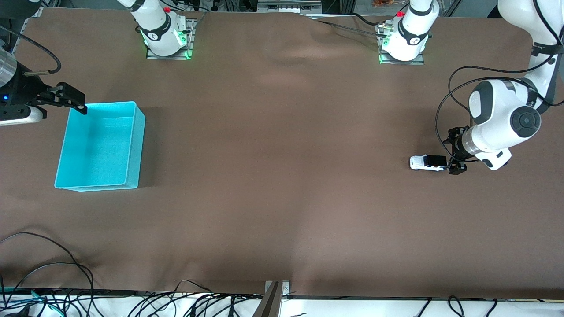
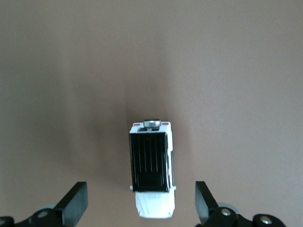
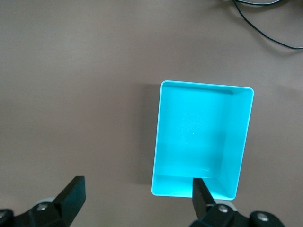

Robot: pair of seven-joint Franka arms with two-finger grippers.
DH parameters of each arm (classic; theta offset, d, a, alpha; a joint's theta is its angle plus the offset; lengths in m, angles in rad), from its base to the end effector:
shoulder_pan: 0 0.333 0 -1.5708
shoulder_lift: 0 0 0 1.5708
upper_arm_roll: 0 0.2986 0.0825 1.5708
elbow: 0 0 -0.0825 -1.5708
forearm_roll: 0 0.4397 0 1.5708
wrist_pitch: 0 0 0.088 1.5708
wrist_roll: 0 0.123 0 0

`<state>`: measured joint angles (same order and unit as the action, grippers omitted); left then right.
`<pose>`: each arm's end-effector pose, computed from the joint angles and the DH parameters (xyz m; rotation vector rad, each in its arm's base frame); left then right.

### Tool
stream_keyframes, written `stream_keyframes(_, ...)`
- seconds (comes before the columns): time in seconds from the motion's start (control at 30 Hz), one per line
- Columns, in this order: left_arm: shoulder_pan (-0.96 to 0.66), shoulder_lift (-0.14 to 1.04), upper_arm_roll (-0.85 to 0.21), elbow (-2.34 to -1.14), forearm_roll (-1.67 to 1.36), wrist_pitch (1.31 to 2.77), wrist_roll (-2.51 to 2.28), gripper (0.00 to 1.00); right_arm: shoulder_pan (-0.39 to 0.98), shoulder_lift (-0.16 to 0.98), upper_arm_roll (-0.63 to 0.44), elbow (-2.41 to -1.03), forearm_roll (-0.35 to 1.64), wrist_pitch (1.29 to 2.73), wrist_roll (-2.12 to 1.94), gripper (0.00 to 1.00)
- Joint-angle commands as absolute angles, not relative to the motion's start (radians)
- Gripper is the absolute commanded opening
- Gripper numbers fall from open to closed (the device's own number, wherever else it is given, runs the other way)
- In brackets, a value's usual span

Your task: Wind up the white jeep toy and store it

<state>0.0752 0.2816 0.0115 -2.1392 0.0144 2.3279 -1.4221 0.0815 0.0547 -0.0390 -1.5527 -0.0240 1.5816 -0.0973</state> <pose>0.5883 0.0517 0.1904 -2.2498 -2.0919 0.0995 0.6255 0.0242 0.5678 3.1082 0.2186 -0.0412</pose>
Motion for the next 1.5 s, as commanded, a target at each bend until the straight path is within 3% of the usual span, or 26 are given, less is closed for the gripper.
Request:
stream_keyframes(0.0,0.091,0.334,0.006,-2.155,-0.006,2.419,-1.459,1.0,0.083,0.06,-0.037,-1.531,-0.026,1.577,-0.089,1.0)
stream_keyframes(0.5,0.077,0.396,-0.002,-2.149,-0.008,2.482,-1.52,1.0,0.083,0.06,-0.035,-1.529,-0.026,1.578,-0.089,1.0)
stream_keyframes(0.67,0.075,0.397,-0.003,-2.148,-0.008,2.482,-1.516,0.88,0.083,0.06,-0.035,-1.531,-0.026,1.578,-0.089,1.0)
stream_keyframes(0.77,0.071,0.399,-0.003,-2.145,-0.008,2.482,-1.517,0.87,0.081,0.06,-0.035,-1.531,-0.026,1.578,-0.089,1.0)
stream_keyframes(0.9,0.071,0.405,-0.003,-2.143,-0.008,2.483,-1.517,0.75,0.083,0.06,-0.035,-1.529,-0.026,1.578,-0.089,1.0)
stream_keyframes(1.07,0.071,0.41,-0.003,-2.141,-0.008,2.484,-1.517,0.67,0.083,0.06,-0.035,-1.529,-0.026,1.578,-0.089,1.0)
stream_keyframes(1.33,0.072,0.411,-0.015,-2.141,-0.008,2.484,-1.517,0.24,0.083,0.06,-0.035,-1.531,-0.026,1.578,-0.089,1.0)
stream_keyframes(1.47,0.072,0.408,-0.015,-2.141,-0.008,2.48,-1.517,0.13,0.083,0.06,-0.035,-1.529,-0.026,1.578,-0.089,1.0)
